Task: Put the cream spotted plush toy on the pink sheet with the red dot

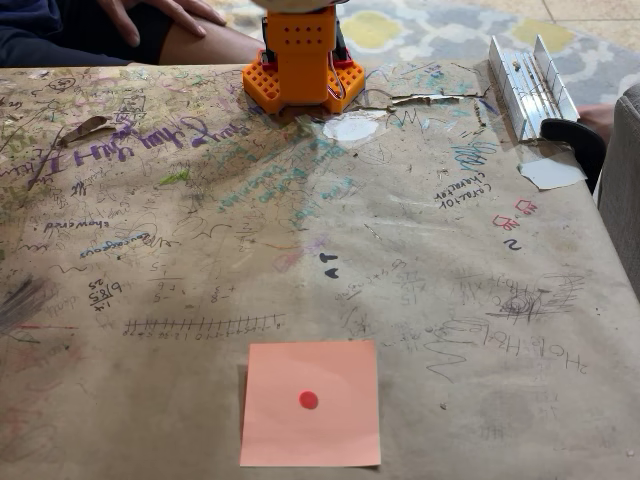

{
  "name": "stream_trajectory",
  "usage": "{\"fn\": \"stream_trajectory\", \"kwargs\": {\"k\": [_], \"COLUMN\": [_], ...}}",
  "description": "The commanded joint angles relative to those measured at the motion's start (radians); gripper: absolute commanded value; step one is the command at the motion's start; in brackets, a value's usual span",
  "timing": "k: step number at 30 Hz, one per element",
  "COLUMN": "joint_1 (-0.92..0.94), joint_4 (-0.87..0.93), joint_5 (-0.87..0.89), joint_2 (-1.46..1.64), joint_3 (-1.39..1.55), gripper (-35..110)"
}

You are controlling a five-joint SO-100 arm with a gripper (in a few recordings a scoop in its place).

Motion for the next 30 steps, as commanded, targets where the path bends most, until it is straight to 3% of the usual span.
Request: {"fn": "stream_trajectory", "kwargs": {"k": [1, 3, 5, 6, 8, 9, 11, 13, 15, 22, 30], "joint_1": [-0.046, -0.015, 0.041, 0.077, 0.12, 0.137, 0.143, 0.144, 0.138, 0.144, 0.261], "joint_4": [-0.071, -0.253, -0.405, -0.396, -0.104, 0.041, 0.051, -0.149, -0.236, -0.316, -0.434], "joint_5": [-0.025, -0.023, 0.026, 0.067, 0.091, 0.061, -0.057, -0.149, -0.201, -0.293, -0.367], "joint_2": [-0.012, -0.193, -0.706, -1.048, -1.649, -1.807, -1.736, -1.46, -1.262, -0.965, -0.89], "joint_3": [-0.028, 0.002, -0.179, -0.403, -1.026, -1.25, -1.158, -0.785, -0.56, -0.187, 0.071], "gripper": [0, 0, 0, 0, 0, 0, 28, 35, 36, 35, 34]}}
